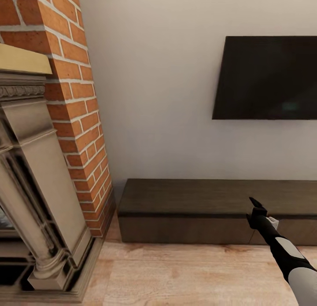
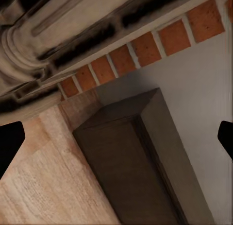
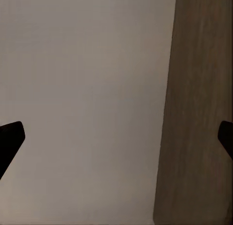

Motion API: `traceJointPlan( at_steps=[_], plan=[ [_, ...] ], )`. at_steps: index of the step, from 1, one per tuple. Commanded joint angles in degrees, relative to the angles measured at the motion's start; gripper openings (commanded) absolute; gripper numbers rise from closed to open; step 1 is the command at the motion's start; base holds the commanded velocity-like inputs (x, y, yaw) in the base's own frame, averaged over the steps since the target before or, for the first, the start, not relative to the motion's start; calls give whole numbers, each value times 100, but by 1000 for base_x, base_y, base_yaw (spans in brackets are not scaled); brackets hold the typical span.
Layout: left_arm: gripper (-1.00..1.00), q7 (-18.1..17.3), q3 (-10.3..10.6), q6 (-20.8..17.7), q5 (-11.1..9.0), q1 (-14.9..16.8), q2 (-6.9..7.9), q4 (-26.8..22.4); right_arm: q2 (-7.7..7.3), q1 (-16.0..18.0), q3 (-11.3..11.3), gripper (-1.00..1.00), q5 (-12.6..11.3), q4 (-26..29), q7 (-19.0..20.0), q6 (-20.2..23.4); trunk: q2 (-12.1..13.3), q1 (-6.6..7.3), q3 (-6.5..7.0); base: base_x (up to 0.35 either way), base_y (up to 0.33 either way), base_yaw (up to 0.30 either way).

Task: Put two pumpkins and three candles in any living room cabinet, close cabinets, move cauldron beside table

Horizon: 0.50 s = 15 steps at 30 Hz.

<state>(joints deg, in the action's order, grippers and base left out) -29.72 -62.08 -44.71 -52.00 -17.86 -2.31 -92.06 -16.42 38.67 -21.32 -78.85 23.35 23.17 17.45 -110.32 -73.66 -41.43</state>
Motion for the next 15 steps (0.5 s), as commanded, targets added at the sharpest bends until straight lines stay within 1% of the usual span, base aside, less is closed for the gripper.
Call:
traceJointPlan(
  at_steps=[1,6,8,11,12,13,15],
  plan=[
    [100,-78,-30,-55,-30,9,-14,-4,7,3,-30,100,-43,-1,4,63,-44,-22,-23,0,0,0],
    [100,-258,-45,-9,-4,14,-65,21,20,0,-30,100,-52,2,-11,98,-244,-132,-112,0,0,0],
    [100,-280,-55,-4,9,13,-91,45,22,0,-33,100,-58,2,-14,99,-324,-176,-148,0,0,0],
    [100,-296,-92,1,35,-4,-193,71,25,0,-33,100,-68,3,-18,92,-445,-242,-202,0,0,0],
    [100,-299,-125,2,42,-13,-233,77,27,0,-34,100,-70,3,-19,85,-485,-264,-220,0,0,0],
    [100,-303,-241,4,51,-27,-320,87,29,0,-36,100,-73,3,-21,80,-525,-286,-238,0,0,0],
    [100,-306,-388,4,57,-35,-403,97,31,0,-37,100,-76,3,-22,84,-605,-330,-274,0,0,0]
  ],
)
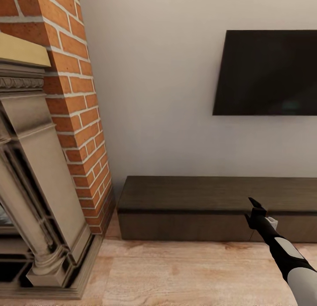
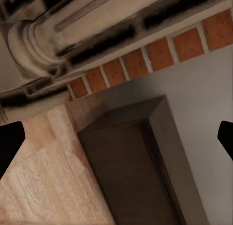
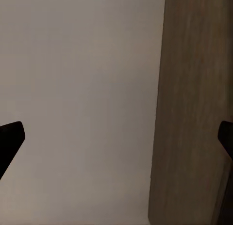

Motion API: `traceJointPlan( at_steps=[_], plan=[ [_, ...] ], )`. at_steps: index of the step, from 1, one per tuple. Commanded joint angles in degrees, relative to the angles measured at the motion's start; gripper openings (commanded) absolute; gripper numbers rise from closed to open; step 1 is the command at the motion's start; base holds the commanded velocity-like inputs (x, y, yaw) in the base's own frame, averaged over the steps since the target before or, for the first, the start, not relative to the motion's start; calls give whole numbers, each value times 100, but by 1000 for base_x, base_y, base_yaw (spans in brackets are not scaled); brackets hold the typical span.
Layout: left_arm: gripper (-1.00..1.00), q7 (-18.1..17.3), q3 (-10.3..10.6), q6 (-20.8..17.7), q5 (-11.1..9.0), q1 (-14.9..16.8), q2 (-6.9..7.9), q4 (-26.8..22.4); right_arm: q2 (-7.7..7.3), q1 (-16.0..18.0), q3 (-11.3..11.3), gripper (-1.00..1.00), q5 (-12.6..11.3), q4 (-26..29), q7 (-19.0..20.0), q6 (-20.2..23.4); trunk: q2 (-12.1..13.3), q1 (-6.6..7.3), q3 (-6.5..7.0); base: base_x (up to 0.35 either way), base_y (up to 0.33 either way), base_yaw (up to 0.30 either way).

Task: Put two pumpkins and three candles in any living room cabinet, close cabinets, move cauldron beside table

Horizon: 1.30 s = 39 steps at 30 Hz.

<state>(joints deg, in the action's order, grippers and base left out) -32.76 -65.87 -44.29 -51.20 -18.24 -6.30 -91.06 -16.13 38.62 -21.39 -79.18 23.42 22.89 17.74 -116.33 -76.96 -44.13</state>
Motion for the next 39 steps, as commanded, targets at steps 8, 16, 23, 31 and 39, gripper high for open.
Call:
traceJointPlan(
  at_steps=[8,16,23,31,39],
  plan=[
    [100,-30,-762,-44,-21,-21,-298,247,21,36,-29,100,-75,-4,-187,88,-324,-176,-148,0,0,0],
    [100,-29,-785,-44,-22,-22,-308,261,92,37,-38,100,-72,27,-385,33,-645,-352,-292,0,0,0],
    [100,-194,-832,-34,414,-24,-363,633,99,15,-36,100,-75,140,-366,49,-926,-505,-418,0,0,0],
    [100,-419,-1157,-22,496,-30,-370,966,159,-2,-39,100,-75,162,-357,6,-1247,-681,-561,0,0,0],
    [100,-573,-1297,-19,506,-31,-370,1138,178,-4,-38,100,-80,155,-334,2,-1568,-857,-705,0,0,0]
  ],
)
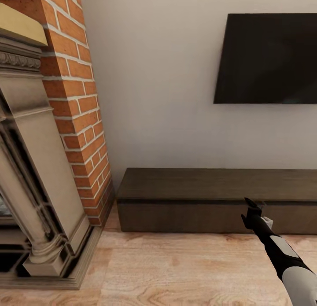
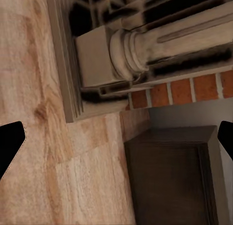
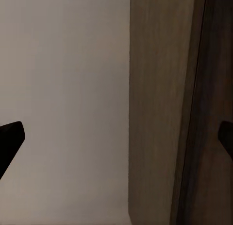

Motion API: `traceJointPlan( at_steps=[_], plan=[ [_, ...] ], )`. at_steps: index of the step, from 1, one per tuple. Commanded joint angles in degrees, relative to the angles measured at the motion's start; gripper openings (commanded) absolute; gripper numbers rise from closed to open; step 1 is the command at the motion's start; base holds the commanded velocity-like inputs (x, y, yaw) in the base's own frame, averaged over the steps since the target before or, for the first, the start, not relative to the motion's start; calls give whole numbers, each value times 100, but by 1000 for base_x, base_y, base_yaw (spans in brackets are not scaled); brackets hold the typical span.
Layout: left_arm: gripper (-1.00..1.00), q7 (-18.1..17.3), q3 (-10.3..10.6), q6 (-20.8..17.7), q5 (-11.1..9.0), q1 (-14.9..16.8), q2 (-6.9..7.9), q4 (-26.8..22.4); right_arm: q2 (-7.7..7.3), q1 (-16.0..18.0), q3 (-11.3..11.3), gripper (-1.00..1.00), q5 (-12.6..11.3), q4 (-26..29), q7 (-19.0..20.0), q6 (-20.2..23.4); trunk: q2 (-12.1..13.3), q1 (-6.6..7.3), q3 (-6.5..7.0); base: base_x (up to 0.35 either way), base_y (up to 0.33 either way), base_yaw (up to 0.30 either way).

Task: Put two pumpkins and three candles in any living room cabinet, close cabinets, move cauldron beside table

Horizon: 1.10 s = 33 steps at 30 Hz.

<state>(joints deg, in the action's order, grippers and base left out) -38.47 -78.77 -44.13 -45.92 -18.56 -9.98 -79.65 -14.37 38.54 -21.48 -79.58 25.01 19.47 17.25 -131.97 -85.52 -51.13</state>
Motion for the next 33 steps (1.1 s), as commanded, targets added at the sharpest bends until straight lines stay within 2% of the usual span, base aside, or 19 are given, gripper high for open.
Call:
traceJointPlan(
  at_steps=[1,3,6,7,10,14,17,23,27,29,31,33],
  plan=[
    [100,-9,-36,-35,-22,2,-2,10,2,5,-33,100,-40,-10,25,53,-43,-22,-23,0,0,0],
    [100,-19,-79,-35,-22,2,-2,32,3,5,-42,100,-40,-20,121,52,-124,-66,-59,0,0,0],
    [100,-32,-131,-35,-22,2,-2,59,4,4,-48,100,-24,-110,803,43,-244,-132,-112,0,0,0],
    [100,-33,-136,-35,-22,2,-2,62,4,4,-46,100,-20,-152,916,41,-284,-154,-130,0,0,0],
    [100,-41,-155,-35,-22,2,-2,72,1,4,-48,100,-25,-336,1182,36,-404,-220,-184,0,0,0],
    [100,-74,-208,-33,-22,2,-2,197,-1,18,-57,100,-12,-506,1342,4,-565,-307,-256,0,0,0],
    [100,-85,-214,-34,-22,2,-2,214,0,31,-58,100,-15,-611,1358,-212,-685,-373,-310,0,0,0],
    [100,-72,-217,-28,-18,2,-2,300,3,38,-52,100,-20,-667,1363,-366,-685,-373,-310,0,0,0],
    [100,-63,-232,58,-15,2,-2,646,9,39,-50,100,-14,-680,1299,-394,-685,-373,-310,35,0,0],
    [100,-65,-301,222,-3,2,-2,823,30,42,-50,100,-11,-685,1209,-400,-685,-373,-310,194,0,0],
    [100,-73,-335,306,60,2,-2,893,40,46,-49,100,-9,-689,1164,-402,-685,-373,-310,246,0,0],
    [100,-153,-376,422,264,2,-2,969,63,53,-45,100,-8,-719,1118,-411,-685,-373,-310,292,0,0]
  ],
)
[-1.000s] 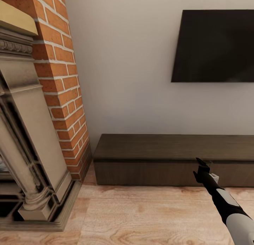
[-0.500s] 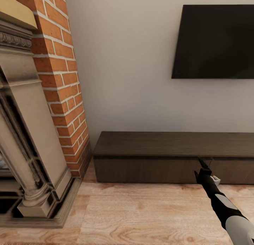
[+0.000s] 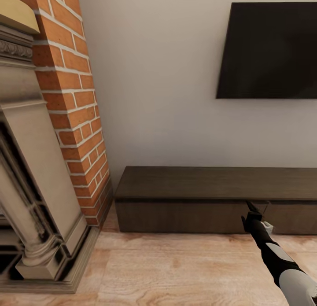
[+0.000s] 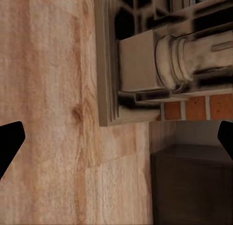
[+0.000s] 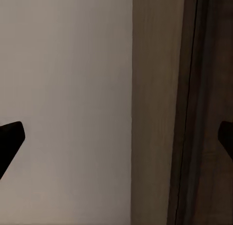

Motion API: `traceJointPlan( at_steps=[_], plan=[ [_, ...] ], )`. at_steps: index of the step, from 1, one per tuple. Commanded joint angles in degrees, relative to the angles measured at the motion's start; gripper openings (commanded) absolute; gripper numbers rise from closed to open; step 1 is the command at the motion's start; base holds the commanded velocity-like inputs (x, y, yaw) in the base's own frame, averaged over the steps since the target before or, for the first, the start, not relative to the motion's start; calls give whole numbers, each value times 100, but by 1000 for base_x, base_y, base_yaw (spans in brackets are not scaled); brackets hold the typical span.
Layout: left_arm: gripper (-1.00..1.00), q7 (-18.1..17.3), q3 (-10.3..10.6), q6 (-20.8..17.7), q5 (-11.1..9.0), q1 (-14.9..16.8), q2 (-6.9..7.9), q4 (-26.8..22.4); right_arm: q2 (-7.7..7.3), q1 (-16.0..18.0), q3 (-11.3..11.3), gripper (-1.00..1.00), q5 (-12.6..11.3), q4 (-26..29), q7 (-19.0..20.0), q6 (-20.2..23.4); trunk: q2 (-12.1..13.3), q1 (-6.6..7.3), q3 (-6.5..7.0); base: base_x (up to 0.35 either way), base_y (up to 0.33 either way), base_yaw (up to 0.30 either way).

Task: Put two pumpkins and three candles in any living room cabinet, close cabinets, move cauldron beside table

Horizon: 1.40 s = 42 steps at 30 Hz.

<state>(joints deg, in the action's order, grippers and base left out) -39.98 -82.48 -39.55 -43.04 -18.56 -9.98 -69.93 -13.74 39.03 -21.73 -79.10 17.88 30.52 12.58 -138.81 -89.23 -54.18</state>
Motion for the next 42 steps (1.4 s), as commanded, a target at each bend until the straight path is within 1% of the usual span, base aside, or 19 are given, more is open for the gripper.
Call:
traceJointPlan(
  at_steps=[1,5,8,9,11,14,16,19,42],
  plan=[
    [100,-61,-15,-4,41,1,-2,16,14,6,-18,100,-55,-18,1,53,-2,-2,-4,241,0,0],
    [100,-128,-36,3,107,1,5,36,23,7,-17,100,-54,-30,-11,48,-2,-2,-4,142,0,0],
    [100,-156,-82,-64,94,1,13,39,26,8,-16,100,-57,-34,-15,45,-2,-2,-4,64,0,0],
    [100,-162,-107,-98,89,1,17,40,27,8,-16,100,-60,-35,-15,45,-42,-24,-22,40,0,0],
    [100,-167,-172,-173,83,1,25,40,27,8,-18,100,-60,-32,-10,42,-122,-68,-58,29,0,0],
    [100,-175,-399,-304,56,1,32,-9,27,9,-23,100,-69,-15,21,35,-242,-134,-112,11,0,0],
    [100,-177,-425,-318,52,1,30,-23,28,9,-25,100,-70,6,37,32,-323,-178,-148,3,0,0],
    [100,-182,-444,-329,46,1,26,-33,18,9,-35,100,-76,23,46,33,-443,-244,-202,1,0,0],
    [100,-185,-453,-351,42,1,16,-40,10,9,-34,100,-73,28,39,34,-474,-303,-711,0,0,0]
  ],
)
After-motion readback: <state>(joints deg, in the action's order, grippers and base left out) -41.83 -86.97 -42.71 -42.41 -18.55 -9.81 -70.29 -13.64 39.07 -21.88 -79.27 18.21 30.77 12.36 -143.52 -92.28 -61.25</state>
